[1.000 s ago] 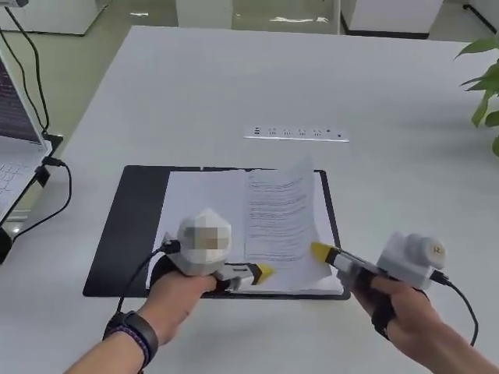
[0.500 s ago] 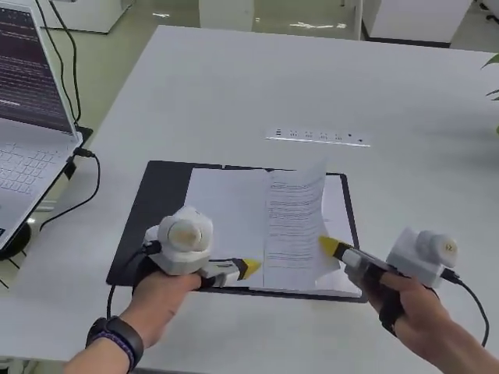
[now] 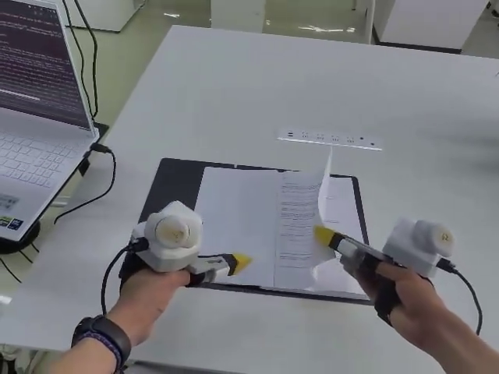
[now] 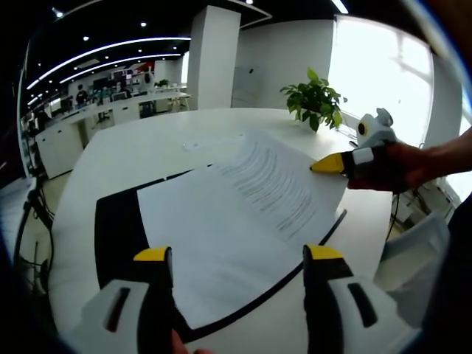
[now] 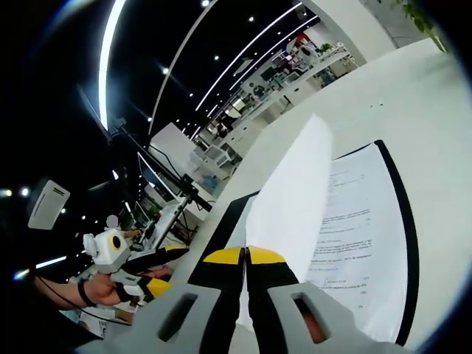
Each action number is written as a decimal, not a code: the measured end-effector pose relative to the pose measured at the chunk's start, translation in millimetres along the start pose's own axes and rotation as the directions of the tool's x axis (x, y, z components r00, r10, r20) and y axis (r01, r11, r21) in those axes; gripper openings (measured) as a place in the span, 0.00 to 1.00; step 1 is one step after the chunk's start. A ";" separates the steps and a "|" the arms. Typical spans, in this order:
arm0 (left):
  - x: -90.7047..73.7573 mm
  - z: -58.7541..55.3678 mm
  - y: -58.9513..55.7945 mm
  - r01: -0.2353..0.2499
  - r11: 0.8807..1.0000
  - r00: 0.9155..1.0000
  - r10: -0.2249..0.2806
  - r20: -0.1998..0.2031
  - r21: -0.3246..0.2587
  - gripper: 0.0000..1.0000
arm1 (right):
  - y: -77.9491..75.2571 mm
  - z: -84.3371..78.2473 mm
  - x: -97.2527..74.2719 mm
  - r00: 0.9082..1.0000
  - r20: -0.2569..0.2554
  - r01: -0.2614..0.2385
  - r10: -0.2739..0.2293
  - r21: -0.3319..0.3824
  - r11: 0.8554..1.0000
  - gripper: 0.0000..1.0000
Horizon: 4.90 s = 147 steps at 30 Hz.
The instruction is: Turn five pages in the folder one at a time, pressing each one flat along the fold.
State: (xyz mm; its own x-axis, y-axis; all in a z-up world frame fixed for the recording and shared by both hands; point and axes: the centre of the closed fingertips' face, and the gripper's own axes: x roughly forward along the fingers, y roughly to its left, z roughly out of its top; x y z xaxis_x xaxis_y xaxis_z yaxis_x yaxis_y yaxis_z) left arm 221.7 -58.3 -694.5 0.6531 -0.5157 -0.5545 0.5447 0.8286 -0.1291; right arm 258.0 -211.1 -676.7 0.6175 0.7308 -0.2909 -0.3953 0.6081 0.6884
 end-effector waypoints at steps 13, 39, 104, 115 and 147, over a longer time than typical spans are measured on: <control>-21.6 -10.4 19.9 -0.024 1.000 1.000 0.024 0.000 0.002 0.72 | 31.7 -12.6 34.6 0.998 -0.040 -0.057 0.056 -0.010 0.998 0.00; -50.4 -18.9 39.0 -0.068 0.998 0.997 0.068 0.026 0.007 0.72 | 66.2 -47.6 77.9 0.986 -0.127 -0.109 0.111 0.022 0.994 0.00; -95.9 -50.4 67.7 -0.098 0.995 0.995 0.098 0.004 -0.033 0.72 | 56.2 -149.2 183.1 0.961 -0.275 0.039 0.031 0.245 0.969 0.00; -92.3 -59.9 69.1 -0.091 0.995 0.996 0.090 -0.021 -0.042 0.73 | 63.8 -148.4 183.5 0.956 -0.283 -0.009 0.078 0.237 0.971 0.09; -32.7 -37.1 48.9 0.018 1.000 0.999 -0.017 -0.042 0.014 0.49 | 47.1 -101.0 115.2 0.965 -0.215 -0.115 0.151 0.171 0.979 0.34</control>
State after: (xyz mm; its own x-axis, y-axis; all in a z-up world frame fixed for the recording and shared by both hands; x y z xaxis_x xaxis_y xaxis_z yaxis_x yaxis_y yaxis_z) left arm 207.5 7.1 -713.1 0.6213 -0.5204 -0.5859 0.5633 0.8163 -0.1278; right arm 241.9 -67.0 -744.9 0.3902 0.8635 -0.3195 -0.3415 0.4580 0.8207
